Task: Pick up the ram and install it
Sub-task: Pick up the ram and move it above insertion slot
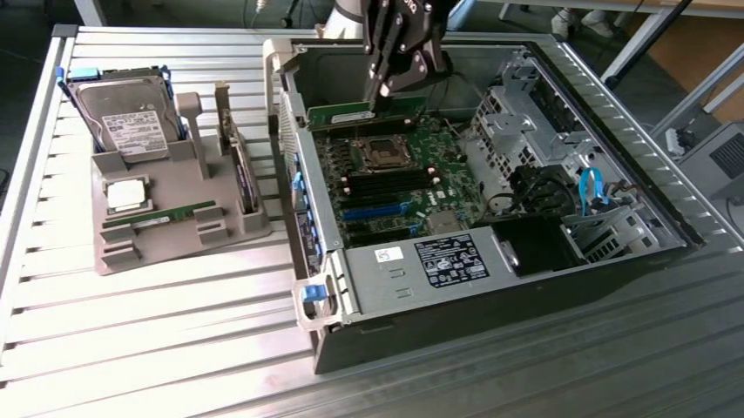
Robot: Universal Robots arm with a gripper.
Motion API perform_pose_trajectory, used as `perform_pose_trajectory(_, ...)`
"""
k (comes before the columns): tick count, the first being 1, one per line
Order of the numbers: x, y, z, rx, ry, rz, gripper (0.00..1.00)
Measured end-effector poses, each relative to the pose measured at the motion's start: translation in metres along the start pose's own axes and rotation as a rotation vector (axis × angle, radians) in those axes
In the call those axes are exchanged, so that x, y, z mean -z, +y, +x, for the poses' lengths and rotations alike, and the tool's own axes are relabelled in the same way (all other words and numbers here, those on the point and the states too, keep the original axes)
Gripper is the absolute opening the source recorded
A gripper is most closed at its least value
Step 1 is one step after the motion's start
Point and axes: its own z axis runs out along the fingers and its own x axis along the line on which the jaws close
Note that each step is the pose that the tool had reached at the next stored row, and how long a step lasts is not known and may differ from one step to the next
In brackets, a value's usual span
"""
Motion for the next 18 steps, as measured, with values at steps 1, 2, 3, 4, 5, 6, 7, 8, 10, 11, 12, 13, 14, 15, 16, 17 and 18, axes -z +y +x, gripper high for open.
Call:
perform_pose_trajectory(1, 0.0003, -0.0037, 0.001, 0.0, -0.0002, -0.0013, 0.11)
perform_pose_trajectory(2, 0.0004, -0.0059, 0.001, 0.0, -0.0004, -0.0021, 0.11)
perform_pose_trajectory(3, 0.0005, -0.0069, 0.001, 0.0, -0.0005, -0.0025, 0.11)
perform_pose_trajectory(4, 0.0006, -0.0084, 0.001, 0.0, -0.0006, -0.0032, 0.11)
perform_pose_trajectory(5, 0.0007, -0.0095, 0.002, 0.0, -0.0006, -0.0037, 0.11)
perform_pose_trajectory(6, 0.0008, -0.0106, 0.002, 0.0, -0.0006, -0.0041, 0.11)
perform_pose_trajectory(7, 0.001, -0.0132, 0.002, 0.0, -0.0009, -0.0052, 0.11)
perform_pose_trajectory(8, 0.0011, -0.0151, 0.002, 0.0, -0.001, -0.006, 0.11)
perform_pose_trajectory(10, 0.0018, -0.0236, 0.004, 0.0, -0.0013, -0.0081, 0.11)
perform_pose_trajectory(11, 0.0022, -0.028, 0.004, 0.0, -0.0014, -0.009, 0.11)
perform_pose_trajectory(12, 0.0024, -0.031, 0.005, 0.0, -0.0015, -0.0095, 0.11)
perform_pose_trajectory(13, 0.0025, -0.0334, 0.005, 0.0, -0.0016, -0.01, 0.11)
perform_pose_trajectory(14, 0.0027, -0.0355, 0.006, 0.0, -0.0017, -0.0105, 0.11)
perform_pose_trajectory(15, 0.0028, -0.0374, 0.006, 0.0, -0.0018, -0.0108, 0.11)
perform_pose_trajectory(16, 0.0031, -0.0407, 0.006, 0.0, -0.0018, -0.0113, 0.11)
perform_pose_trajectory(17, 0.0033, -0.0441, 0.007, 0.0, -0.0019, -0.0118, 0.11)
perform_pose_trajectory(18, 0.0037, -0.0487, 0.008, 0.0, -0.0021, -0.0128, 0.11)
